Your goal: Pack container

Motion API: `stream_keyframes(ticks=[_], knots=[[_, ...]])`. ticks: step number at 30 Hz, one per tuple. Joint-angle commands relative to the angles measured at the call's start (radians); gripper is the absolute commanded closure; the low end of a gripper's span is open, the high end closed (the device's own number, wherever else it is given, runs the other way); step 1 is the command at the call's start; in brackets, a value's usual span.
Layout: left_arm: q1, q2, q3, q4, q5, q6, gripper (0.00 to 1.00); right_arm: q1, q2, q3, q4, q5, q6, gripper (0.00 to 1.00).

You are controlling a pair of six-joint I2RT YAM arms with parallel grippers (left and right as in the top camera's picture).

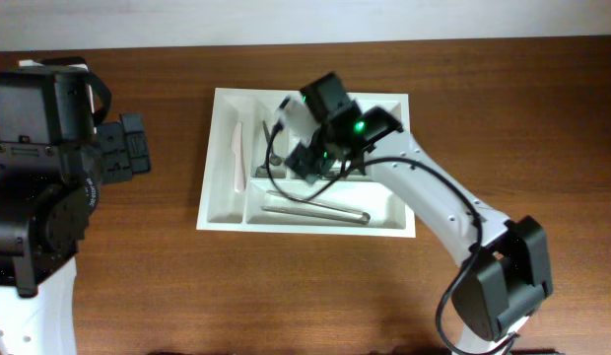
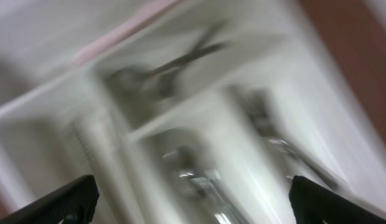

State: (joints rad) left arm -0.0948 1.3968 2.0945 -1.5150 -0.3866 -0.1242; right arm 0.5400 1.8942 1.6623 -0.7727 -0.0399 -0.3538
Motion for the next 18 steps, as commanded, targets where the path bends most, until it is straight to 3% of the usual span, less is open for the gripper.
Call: stream_keyframes(ticks=[1, 7, 11, 18], knots=[[0.004, -0.006, 0.006, 0.002, -0.013, 0.005, 0.01, -0.083, -0.055, 0.103, -0.024, 0.249, 0.356, 0.01], [0.004, -0.006, 0.006, 0.002, -0.013, 0.005, 0.01, -0.212, -0.055, 0.155, -0.022, 0.262, 0.42, 0.01], [0.004, -0.006, 0.006, 0.002, -0.013, 0.005, 0.01, -0.294, -0.055, 0.155, -0.023, 0.251, 0.605, 0.01], [0.004, -0.006, 0.006, 0.002, -0.013, 0.005, 0.01, -0.339, -0.054, 0.154, -0.023, 0.251, 0.606, 0.01]])
